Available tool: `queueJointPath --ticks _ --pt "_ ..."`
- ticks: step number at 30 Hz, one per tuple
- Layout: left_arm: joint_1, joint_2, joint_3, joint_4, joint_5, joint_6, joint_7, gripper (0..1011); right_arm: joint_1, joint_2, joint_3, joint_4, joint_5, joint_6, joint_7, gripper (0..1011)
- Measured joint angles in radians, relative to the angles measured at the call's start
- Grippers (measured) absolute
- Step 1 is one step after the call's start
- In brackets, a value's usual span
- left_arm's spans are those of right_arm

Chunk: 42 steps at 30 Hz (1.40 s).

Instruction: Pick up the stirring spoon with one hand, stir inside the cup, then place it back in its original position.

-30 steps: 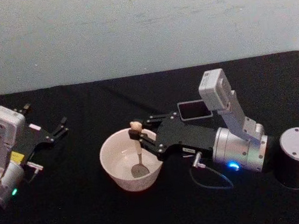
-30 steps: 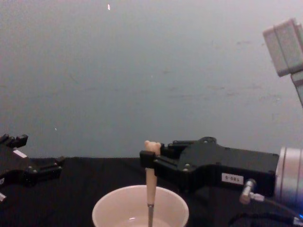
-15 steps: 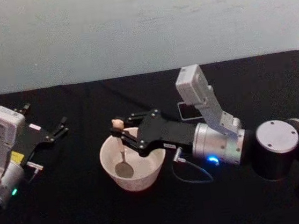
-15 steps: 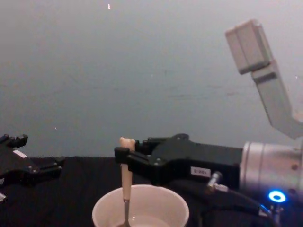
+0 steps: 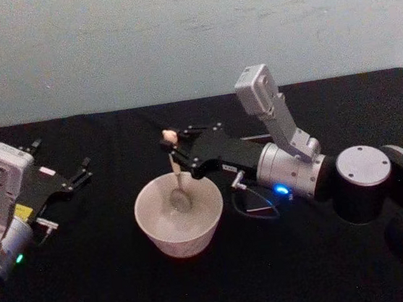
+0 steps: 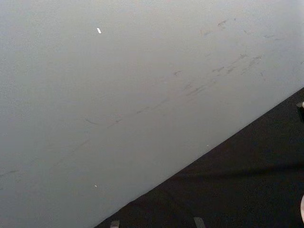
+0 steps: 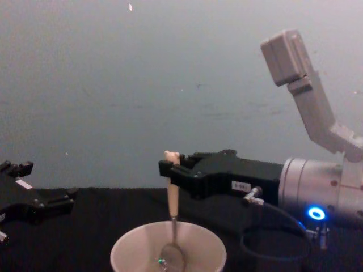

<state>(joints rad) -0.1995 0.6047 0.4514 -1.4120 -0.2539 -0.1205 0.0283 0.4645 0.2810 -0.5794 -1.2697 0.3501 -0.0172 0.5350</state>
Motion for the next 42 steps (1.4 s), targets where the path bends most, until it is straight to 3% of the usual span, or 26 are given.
queueJointPath --ticks 10,20,33,42 --pt "0.000 0.000 0.000 0.000 0.000 0.000 0.000 1001 -0.037 0.040 0.042 -0.055 0.014 0.010 -0.002 214" --pt "0.000 0.000 0.000 0.000 0.000 0.000 0.000 1002 -0.106 0.108 0.048 -0.162 0.046 0.033 0.038 214" --pt "0.000 0.000 0.000 0.000 0.000 0.000 0.000 1001 -0.127 0.130 -0.003 -0.215 0.071 0.038 0.087 214" --pt "0.000 0.000 0.000 0.000 0.000 0.000 0.000 1002 -0.084 0.099 -0.043 -0.176 0.055 0.026 0.095 214"
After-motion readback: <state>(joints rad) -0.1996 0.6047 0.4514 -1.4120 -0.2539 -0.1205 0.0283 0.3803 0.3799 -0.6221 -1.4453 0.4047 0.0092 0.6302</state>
